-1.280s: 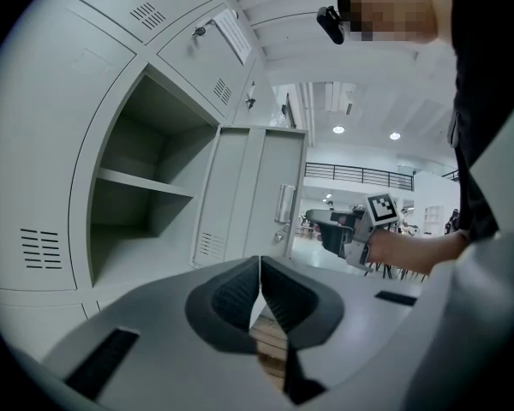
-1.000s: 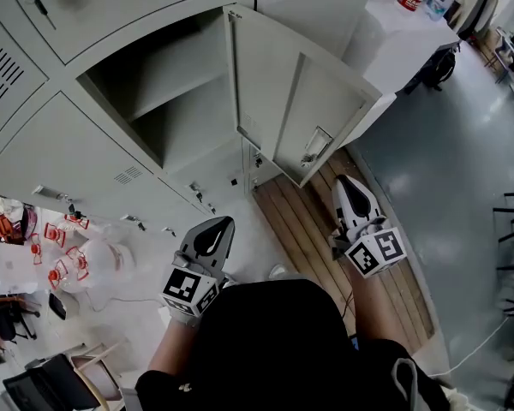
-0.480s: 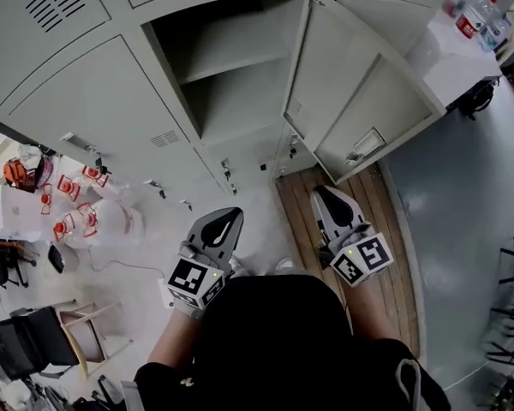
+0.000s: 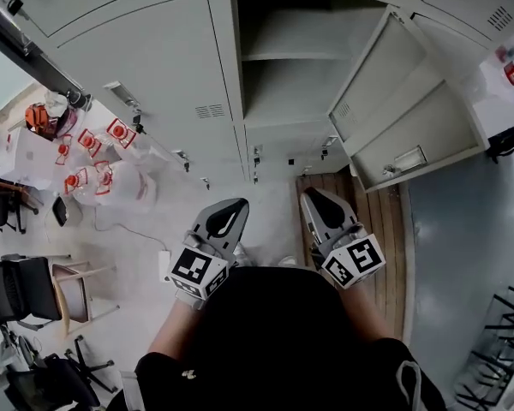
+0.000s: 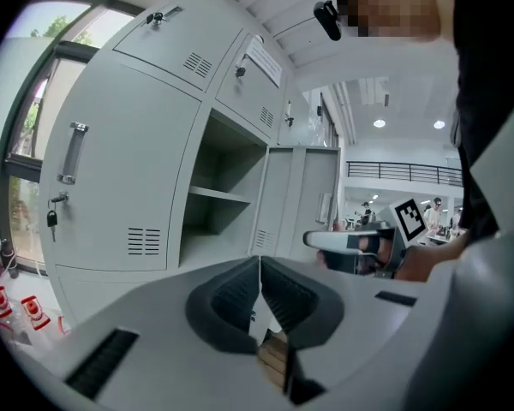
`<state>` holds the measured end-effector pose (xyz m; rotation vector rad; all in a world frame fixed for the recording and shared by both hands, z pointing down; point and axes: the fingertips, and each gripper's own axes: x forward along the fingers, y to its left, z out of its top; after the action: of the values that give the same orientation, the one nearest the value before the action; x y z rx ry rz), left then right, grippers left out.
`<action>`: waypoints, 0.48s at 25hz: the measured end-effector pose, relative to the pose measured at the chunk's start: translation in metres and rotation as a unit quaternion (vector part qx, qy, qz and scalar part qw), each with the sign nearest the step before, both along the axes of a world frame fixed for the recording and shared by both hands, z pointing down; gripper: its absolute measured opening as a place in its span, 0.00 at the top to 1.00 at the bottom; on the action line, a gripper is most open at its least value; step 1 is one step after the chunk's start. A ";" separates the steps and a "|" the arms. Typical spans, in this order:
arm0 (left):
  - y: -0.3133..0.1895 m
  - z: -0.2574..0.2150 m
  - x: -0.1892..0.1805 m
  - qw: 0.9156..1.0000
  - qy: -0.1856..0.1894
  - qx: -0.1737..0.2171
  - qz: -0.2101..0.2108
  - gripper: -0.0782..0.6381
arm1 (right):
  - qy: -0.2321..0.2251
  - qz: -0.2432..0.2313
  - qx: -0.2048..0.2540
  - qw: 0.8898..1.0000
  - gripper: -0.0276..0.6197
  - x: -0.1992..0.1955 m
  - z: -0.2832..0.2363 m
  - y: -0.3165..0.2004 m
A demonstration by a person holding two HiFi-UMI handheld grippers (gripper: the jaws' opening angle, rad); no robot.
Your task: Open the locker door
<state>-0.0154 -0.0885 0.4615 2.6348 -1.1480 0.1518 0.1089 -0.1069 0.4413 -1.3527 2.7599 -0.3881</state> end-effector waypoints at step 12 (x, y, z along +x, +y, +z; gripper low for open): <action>-0.003 -0.003 -0.002 1.000 0.005 0.003 -0.001 0.86 | 0.000 -0.008 0.004 1.000 0.88 -0.009 -0.003 -0.001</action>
<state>-0.0170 -0.0916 0.4586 2.6368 -1.1504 0.1356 0.1003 -0.1080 0.4382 -1.3299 2.7704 -0.3763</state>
